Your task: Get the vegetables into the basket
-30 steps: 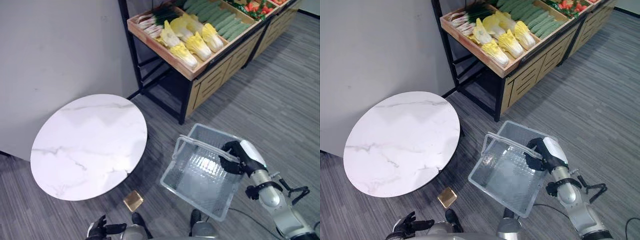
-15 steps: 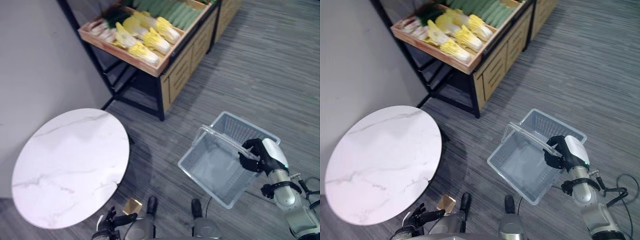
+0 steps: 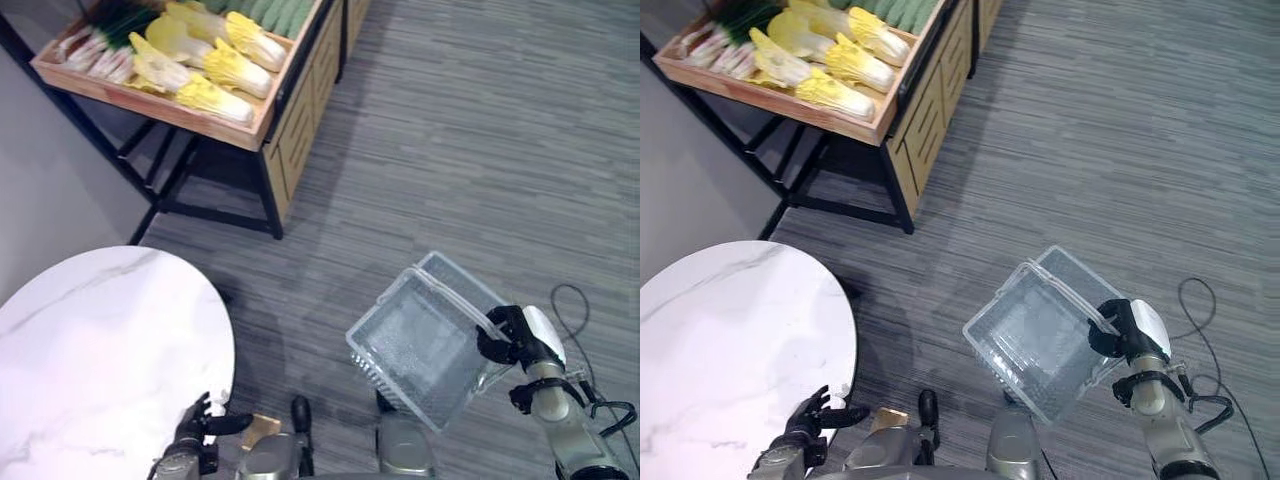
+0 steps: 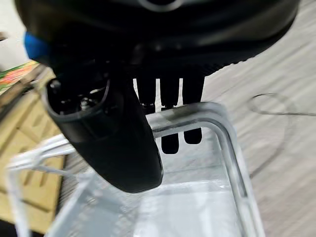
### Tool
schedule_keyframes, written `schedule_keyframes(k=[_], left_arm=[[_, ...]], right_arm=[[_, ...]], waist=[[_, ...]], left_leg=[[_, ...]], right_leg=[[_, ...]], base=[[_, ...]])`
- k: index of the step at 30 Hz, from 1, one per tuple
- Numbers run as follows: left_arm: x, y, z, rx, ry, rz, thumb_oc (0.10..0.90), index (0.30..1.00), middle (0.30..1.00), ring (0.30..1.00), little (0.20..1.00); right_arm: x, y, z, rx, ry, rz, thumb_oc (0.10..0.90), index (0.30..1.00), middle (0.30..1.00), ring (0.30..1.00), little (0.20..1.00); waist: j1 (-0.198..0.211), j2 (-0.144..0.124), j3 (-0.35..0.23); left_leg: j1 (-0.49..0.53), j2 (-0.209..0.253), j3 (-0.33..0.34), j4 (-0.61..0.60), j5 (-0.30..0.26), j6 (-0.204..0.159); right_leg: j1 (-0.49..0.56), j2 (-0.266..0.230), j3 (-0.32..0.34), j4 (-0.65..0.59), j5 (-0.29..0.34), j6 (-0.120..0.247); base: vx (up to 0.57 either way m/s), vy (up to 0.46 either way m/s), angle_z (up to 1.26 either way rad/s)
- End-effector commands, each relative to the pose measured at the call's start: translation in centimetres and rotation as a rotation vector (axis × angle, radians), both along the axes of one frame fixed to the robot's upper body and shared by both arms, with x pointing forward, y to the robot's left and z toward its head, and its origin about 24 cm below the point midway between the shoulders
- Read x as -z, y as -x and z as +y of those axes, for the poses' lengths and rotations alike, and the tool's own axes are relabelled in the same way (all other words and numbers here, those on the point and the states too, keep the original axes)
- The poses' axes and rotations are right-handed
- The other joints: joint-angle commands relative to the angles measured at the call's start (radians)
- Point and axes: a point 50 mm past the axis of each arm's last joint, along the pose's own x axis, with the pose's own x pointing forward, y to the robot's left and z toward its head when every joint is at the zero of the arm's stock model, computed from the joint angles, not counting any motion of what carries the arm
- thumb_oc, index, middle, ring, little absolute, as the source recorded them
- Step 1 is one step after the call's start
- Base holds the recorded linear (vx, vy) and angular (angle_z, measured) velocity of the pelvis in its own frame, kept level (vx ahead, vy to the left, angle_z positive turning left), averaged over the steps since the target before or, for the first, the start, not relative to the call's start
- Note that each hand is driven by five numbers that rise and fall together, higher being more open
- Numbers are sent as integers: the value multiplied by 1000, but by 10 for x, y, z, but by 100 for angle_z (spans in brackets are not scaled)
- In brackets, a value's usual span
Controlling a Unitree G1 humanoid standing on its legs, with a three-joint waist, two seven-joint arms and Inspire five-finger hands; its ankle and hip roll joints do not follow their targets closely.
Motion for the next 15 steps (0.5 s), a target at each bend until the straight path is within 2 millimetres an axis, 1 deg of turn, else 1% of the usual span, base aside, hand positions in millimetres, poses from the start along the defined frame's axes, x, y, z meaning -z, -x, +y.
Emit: schedule_keyframes(k=[1,2,3,5,6,9,10,11,12,13,14,15], left_arm=[[1,13,9,1,-47,27,900,1000,1000,1000,1000],[0,12,8,9,-52,24,900,1000,1000,1000,1000],[2,14,7,7,-46,39,900,1000,1000,1000,1000],[4,17,5,9,-48,56,900,1000,1000,1000,1000],[5,18,3,13,-44,58,900,1000,1000,1000,1000],[9,18,-6,43,-47,80,900,1000,1000,1000,1000],[11,19,-11,52,-41,88,900,1000,1000,1000,1000],[11,19,-11,51,-41,88,900,1000,1000,1000,1000],[13,22,-13,45,-36,105,900,1000,1000,1000,1000],[15,26,-17,52,-31,119,900,1000,1000,1000,1000],[15,26,-17,52,-31,119,900,1000,1000,1000,1000],[17,30,-19,53,-26,135,900,1000,1000,1000,1000]], right_arm=[[-61,-29,-25,39,137,-271,400,300,300,300,300],[-48,-20,-32,67,148,-200,400,300,300,300,300],[-39,-14,-33,77,149,-151,400,300,300,300,300],[-25,-6,-36,114,128,-96,400,300,300,300,300],[-11,1,-35,122,118,-36,400,300,300,300,300],[19,21,-33,173,90,94,400,300,300,300,300],[33,32,-32,205,61,151,400,300,300,300,300],[33,32,-31,205,61,151,400,300,300,300,300],[41,39,-29,220,49,189,400,300,300,300,300],[55,53,-27,253,29,258,400,300,300,300,300],[55,53,-27,253,28,258,400,300,300,300,300],[62,59,-23,259,13,292,400,300,300,300,300]], waist=[[11,10,-63],[10,7,-75],[10,5,-88],[8,4,-98],[7,6,-107],[3,12,-113],[3,16,-115],[2,16,-115],[1,18,-117],[1,20,-117],[1,20,-117],[0,22,-118]], left_leg=[[-78,56,-42,117,-85,-40],[-76,58,-42,120,-86,-47],[-68,65,-38,119,-83,-56],[-54,73,-38,106,-75,-66],[-40,82,-38,84,-62,-78],[-31,98,-50,65,-42,-95],[-28,102,-56,60,-36,-100],[-28,102,-56,59,-36,-101],[-26,105,-57,58,-34,-104],[-25,107,-61,59,-31,-106],[-25,107,-61,59,-31,-106],[-24,109,-61,58,-30,-108]], right_leg=[[13,-41,-6,111,-66,58],[30,-38,2,69,-65,52],[57,-33,-1,23,-65,45],[85,-22,-8,-16,-63,42],[108,-12,-14,-43,-63,39],[128,3,-20,-60,-69,30],[138,9,-24,-70,-71,27],[138,10,-24,-71,-70,27],[142,13,-27,-75,-71,25],[148,15,-28,-79,-71,22],[149,15,-28,-80,-70,22],[152,17,-29,-82,-71,21]], base=[[65,-43,-28],[101,-97,-10],[107,-122,-3],[82,-135,-12],[68,-179,-12],[36,-143,6],[27,-86,11],[24,-89,15],[21,-72,13],[20,-71,8],[20,-58,1],[18,-39,1]])
